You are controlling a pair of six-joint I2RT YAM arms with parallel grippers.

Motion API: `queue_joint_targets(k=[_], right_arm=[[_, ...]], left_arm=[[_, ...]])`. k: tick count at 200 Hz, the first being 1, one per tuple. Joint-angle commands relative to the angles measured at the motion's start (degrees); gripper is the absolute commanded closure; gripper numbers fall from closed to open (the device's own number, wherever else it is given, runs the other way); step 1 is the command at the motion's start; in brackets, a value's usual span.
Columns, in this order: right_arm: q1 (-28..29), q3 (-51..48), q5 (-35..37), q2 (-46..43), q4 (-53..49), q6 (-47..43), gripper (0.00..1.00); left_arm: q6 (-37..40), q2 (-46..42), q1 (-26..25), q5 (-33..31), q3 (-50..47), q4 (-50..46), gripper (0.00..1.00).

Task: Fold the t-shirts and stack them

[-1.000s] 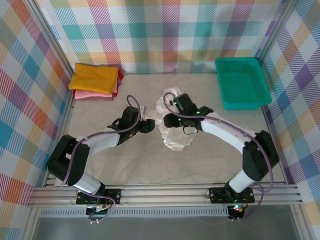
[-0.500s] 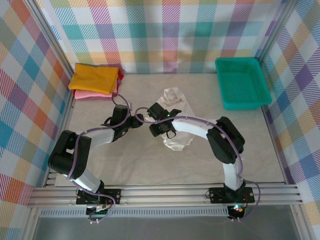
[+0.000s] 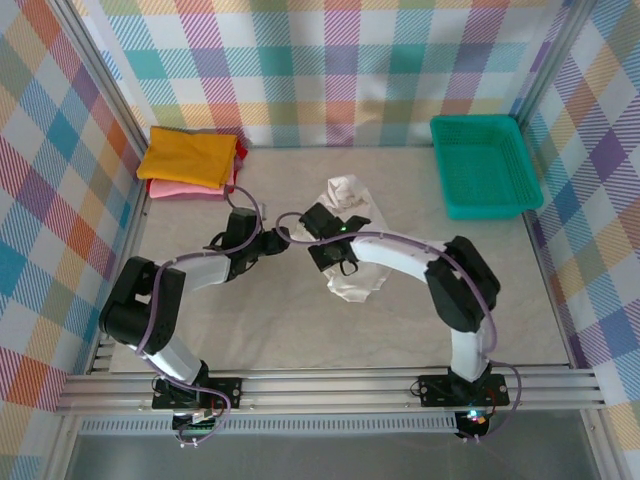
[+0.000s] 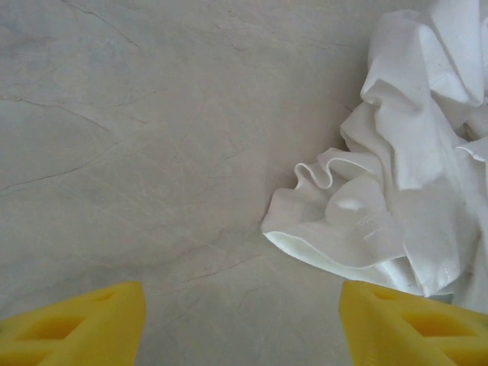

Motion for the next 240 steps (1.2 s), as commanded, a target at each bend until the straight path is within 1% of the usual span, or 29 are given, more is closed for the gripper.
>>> queue_joint_targets(k=[1,34,47,63,76,94,105,109,121,125,131,136,138,158,175,187,198,211,240], right_arm=[[-3.7,-1.81,-2.43,-6.55,1.41,2.24,1.0],[-9.14,-3.26,-2.8,-13.12,0.54,2.57,1.0],[-11.27,-3.56,-1.99,-15.33,-0.4,2.68,1.0],[-13.46,-4.35,-0.6,-18.06,-1.31,2.77,1.0],[-15.35,-5.06,0.18,-20.0,-2.12,3.2,1.0],[-17.85,-6.2,0.82,-22.54,-3.22,3.71,1.0],[-19.07,-7.15,0.74,-24.16,-3.24,3.75,1.0],[-19.53,-7.39,0.83,-24.66,-3.38,3.74,1.0],[-20.68,-7.79,1.41,-26.14,-3.84,3.44,1.0],[-21.01,-7.93,1.53,-26.55,-3.92,3.12,1.0],[-21.54,-8.06,1.47,-27.24,-4.01,2.77,1.0],[-21.82,-7.94,1.47,-27.7,-4.3,2.44,1.0],[-21.94,-7.91,1.53,-27.94,-4.42,2.32,1.0],[-22.5,-7.5,1.52,-30.28,-5.08,0.03,1.0],[-22.5,-7.63,0.56,-33.36,-4.91,-2.2,1.0],[-22.5,-7.71,-0.47,-35.88,-4.85,-3.21,1.0],[-22.5,-8.04,-1.96,-38.6,-4.39,-4.36,1.0],[-22.48,-8.95,-2.44,-42.15,-3.45,-5.14,1.0],[-22.5,-9.52,-0.46,-48.83,-3.64,-7.33,1.0]], left_arm=[[0.22,2.92,-1.25,2.21,3.55,-0.49,0.3],[-0.29,7.35,-2.61,2.69,7.69,0.05,0.29],[-0.21,9.95,-3.21,2.54,10.56,-1.16,0.29],[-0.2,13.05,-3.91,2.37,13.59,-1.8,0.31],[-0.34,15.34,-4.32,1.66,14.98,-1.71,0.36],[-0.59,18.68,-4.49,1.55,16.42,-1.51,0.39],[-0.62,20.42,-4.51,1.77,17.54,-2.06,0.45],[-0.61,20.79,-4.51,1.96,17.78,-1.99,0.54],[-0.74,21.54,-4.38,0.74,18.28,-2.55,0.77],[-0.7,21.58,-4.29,0.35,18.4,-2.9,0.82],[-0.77,21.22,-4.12,-0.3,18.5,-3.42,0.87],[-0.92,20.54,-3.99,-0.9,18.3,-3.92,0.95],[-0.92,20.15,-3.94,-1.27,18.14,-4.06,1.0],[-0.59,13.29,-3.9,-6.76,14.47,-4.67,1.0],[0.59,4.51,-3.81,-13.17,11.2,-7.47,1.0],[2.33,-1.45,-3.48,-16.1,9.94,-10.45,1.0],[3.61,-7.09,-2.93,-17.71,9.17,-13.61,1.0],[5.12,-13.13,-2.11,-18.06,8.77,-17.02,1.0],[7.2,-23.13,-0.83,-20.96,11.37,-27.24,1.0]])
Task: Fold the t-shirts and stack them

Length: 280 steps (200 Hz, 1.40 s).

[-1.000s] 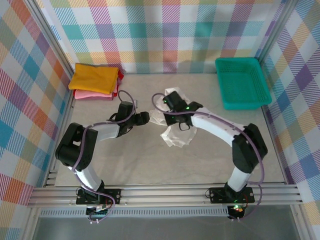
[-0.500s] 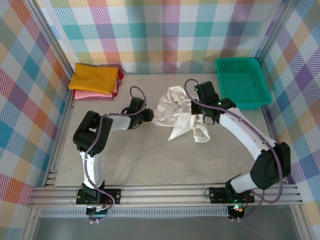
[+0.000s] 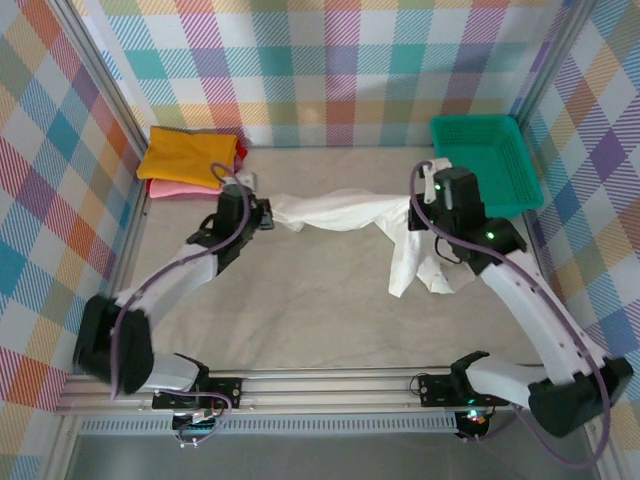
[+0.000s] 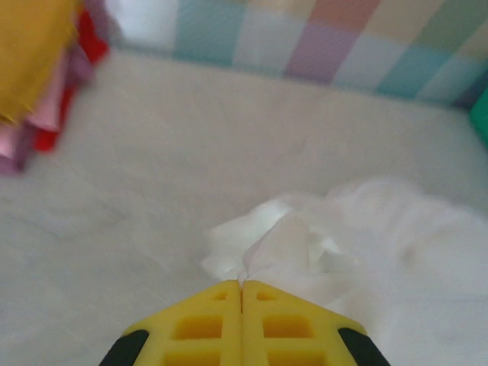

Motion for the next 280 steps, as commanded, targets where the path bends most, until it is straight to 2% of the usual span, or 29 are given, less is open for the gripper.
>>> queue_joint_targets(k=[1,44,70,92,117,154,174,182,189,206,216,239,254,268,280], right_arm=[[-0.21,-0.25,1.52,-5.08,1.18,-3.33,1.0],[-0.19,2.5,-0.54,-7.19,0.78,-4.77,1.0],[-0.21,2.71,-1.78,-6.02,1.7,-6.17,1.0],[-0.21,3.15,-5.52,-2.6,1.67,-4.65,1.0],[-0.12,1.59,-13.5,-0.4,3.82,-1.28,0.99],[1.78,-3.08,-36.69,-2.15,8.45,-1.09,1.0],[6.82,-4.75,-37.45,-3.8,7.4,-2.32,0.95],[7.35,-5.8,-39.29,-4.54,7.7,-2.15,0.94],[7.44,-6.56,-40.55,-4.97,7.66,-1.79,0.89],[7.48,-7.99,-37.08,-6.28,7.27,-0.33,0.76],[7.36,-8.93,-34.02,-7.38,7.23,-0.08,0.61],[6.19,-9.98,-25.45,-9.61,6.89,1.12,0.52],[2.85,-9.68,-17.24,-9.25,5.44,4.9,0.53],[-2.77,-9.47,-12.87,-7.09,2.72,10.18,0.52],[-7.43,-9.33,-11.27,-3.88,0.33,13.41,0.49]], left_arm=[[3.8,-6.12,1.38,-5.8,1.83,-12.18,1.0],[6.83,-16.56,1.61,-9.39,4.52,-17.83,1.0],[8.83,-17.06,1.7,-9.84,6.74,-19.76,1.0],[9.57,-15.53,2.33,-10.5,6.22,-19.18,1.0],[7.58,-13.58,3.51,-11.8,3.18,-17.22,1.0],[6.01,-14.53,6.38,-12.71,-1.24,-12.9,1.0],[6.46,-16.32,8.0,-12.09,-2.78,-12.34,1.0],[6.35,-17.05,8.28,-12.52,-3.61,-11.95,1.0],[6.3,-17.63,8.41,-11.84,-4.29,-11.56,1.0],[4.64,-19.32,8.42,-8.43,-5.71,-12.37,1.0],[3.75,-20.87,8.4,-6.18,-7.31,-12.59,1.0],[2.36,-24.98,8.33,-0.61,-11.28,-14.85,1.0],[1.33,-27.72,8.2,1.84,-13.61,-17.53,1.0],[1.6,-29.47,8.13,2.12,-14.93,-18.25,0.69],[0.98,-30.39,8.16,-0.23,-14.65,-18.74,0.59]])
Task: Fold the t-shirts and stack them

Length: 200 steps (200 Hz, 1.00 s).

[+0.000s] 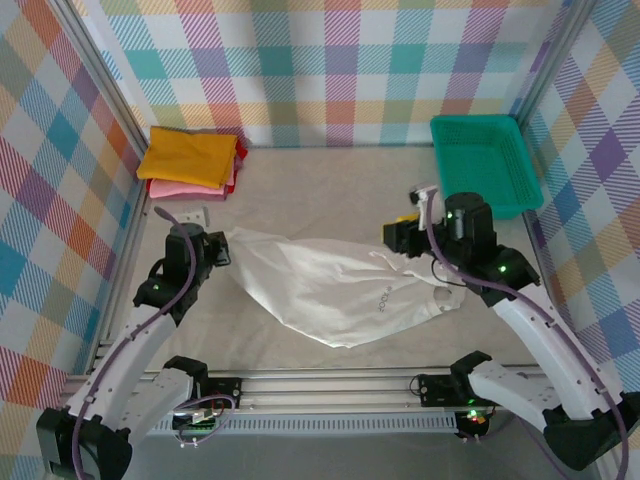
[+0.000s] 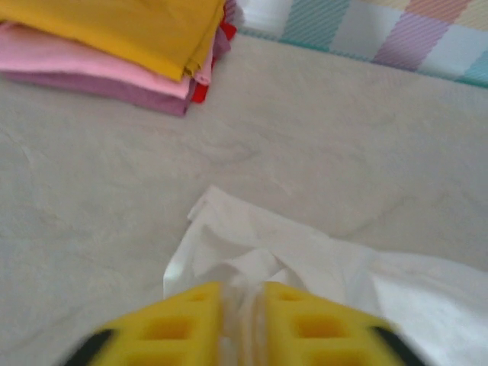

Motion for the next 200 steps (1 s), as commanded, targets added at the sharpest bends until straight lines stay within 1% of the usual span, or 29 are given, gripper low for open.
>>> queue_joint_targets(k=[1,8,13,16,25,34,48,59,76,94,111,126,139,157,172,188,200], right_arm=[[-7.51,0.14,10.11,4.61,-4.74,8.64,0.49],[-9.47,0.07,10.35,6.73,-5.47,9.51,0.48],[-10.38,0.04,10.66,8.27,-5.88,9.73,0.47],[-10.78,0.07,10.81,9.29,-6.05,9.78,0.46],[-11.4,0.5,11.37,12.19,-6.65,9.95,0.46],[-11.41,0.49,11.13,14.82,-6.02,10.05,0.46],[-11.42,0.08,8.67,18.38,-4.19,10.53,0.46],[-11.45,0.29,6.97,21.38,-3.98,11.66,0.47],[-11.41,-0.45,5.64,24.66,-2.46,12.84,0.47],[-11.42,-0.74,7.66,27.29,-3.47,13.77,0.46],[-11.78,-1.28,10.63,28.18,-4.51,14.31,0.43],[-13.7,-1.77,10.3,28.57,-5.32,15.37,0.42],[-15.33,-2.48,9.5,29.15,-5.51,15.92,0.41],[-16.45,-3.6,9.4,29.84,-5.6,16.17,0.41],[-17.47,-4.9,9.54,30.22,-4.72,16.82,0.41],[-19.09,-5.49,8.07,31.86,-3.76,17.25,0.41],[-19.61,-5.85,6.95,33.19,-2.51,17.25,0.41]], left_arm=[[-1.87,-2.5,0.27,0.44,-0.36,-1.72,0.59],[-2.58,-3.02,0.31,-1.6,-0.2,-1.3,0.52],[-2.74,-3.18,0.27,-2.68,-0.33,-0.46,0.44],[-2.57,-3.09,0.29,-3.16,-0.37,0.3,0.4],[-1.65,-1.63,0.33,-4.13,0.09,3.33,0.38],[-0.82,1.74,0.35,-4.21,2.47,3.83,0.37],[1.51,9.88,0.37,-2.31,9.44,2.0,0.29],[3.04,17.61,0.35,-1.76,15.36,-2.2,0.27],[5.3,28.68,0.65,0.38,22.76,-4.44,0.25],[6.86,37.83,0.79,4.32,27.43,-2.87,0.22],[6.67,46.18,0.79,5.25,32.44,-4.05,0.21],[6.56,52.36,0.88,6.48,36.14,-6.11,0.19],[6.43,55.94,0.88,8.22,37.55,-6.33,0.16],[6.38,58.92,0.88,9.67,37.3,-6.21,0.15],[6.39,60.44,0.88,10.75,36.19,-5.64,0.15],[6.41,61.76,0.88,12.49,35.16,-4.94,0.16],[6.38,62.61,0.84,13.09,35.33,-5.86,0.18]])
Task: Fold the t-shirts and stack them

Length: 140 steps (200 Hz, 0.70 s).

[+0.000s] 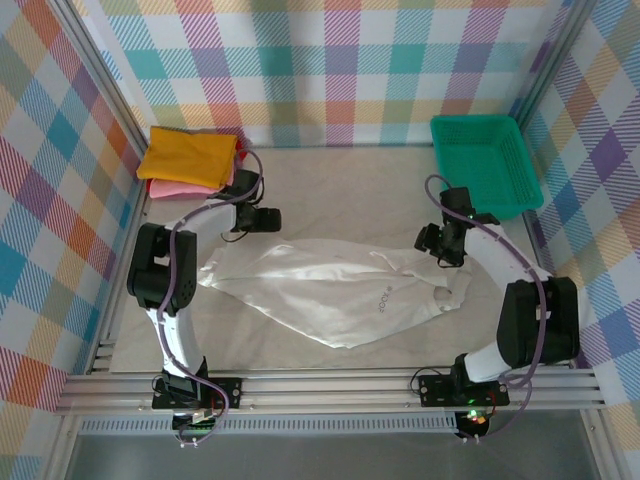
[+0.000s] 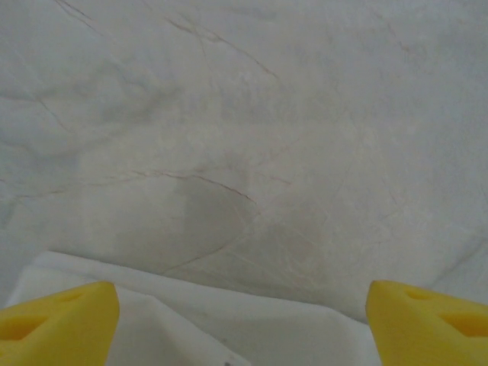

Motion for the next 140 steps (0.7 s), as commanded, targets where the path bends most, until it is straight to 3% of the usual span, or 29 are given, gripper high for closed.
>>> queue_joint_targets(k=[1,24,39,49,74,87,118,140], right_arm=[[-1.19,-1.13,-2.08,2.57,1.59,1.41,0.41],[-1.18,-1.63,-5.25,4.46,5.46,1.57,0.42],[-1.23,-1.45,-5.97,5.81,7.37,1.94,0.44],[-1.19,-1.28,-6.52,6.59,8.28,1.95,0.47],[-1.19,-1.17,-6.54,7.94,9.79,2.61,0.69],[-1.25,-1.44,-6.43,8.02,10.45,2.6,0.82],[-1.19,-2.16,-5.4,4.41,11.3,2.37,1.0],[-1.23,-3.76,-5.22,-1.73,12.96,2.32,1.0]], left_arm=[[0.41,1.21,0.6,3.19,-0.35,-1.18,0.18],[1.11,0.72,0.57,4.29,-0.86,-0.82,0.29],[0.99,0.03,0.57,5.57,-1.38,-0.79,0.53],[0.65,-0.54,0.57,6.39,-2.04,-0.47,0.62],[-0.7,-3.53,0.57,6.46,-4.67,1.32,1.0],[-1.37,-5.93,0.65,5.54,-6.05,2.27,1.0],[-4.03,-13.53,0.91,3.29,-9.48,5.18,1.0],[-6.04,-18.97,1.42,2.64,-11.79,7.68,1.0]])
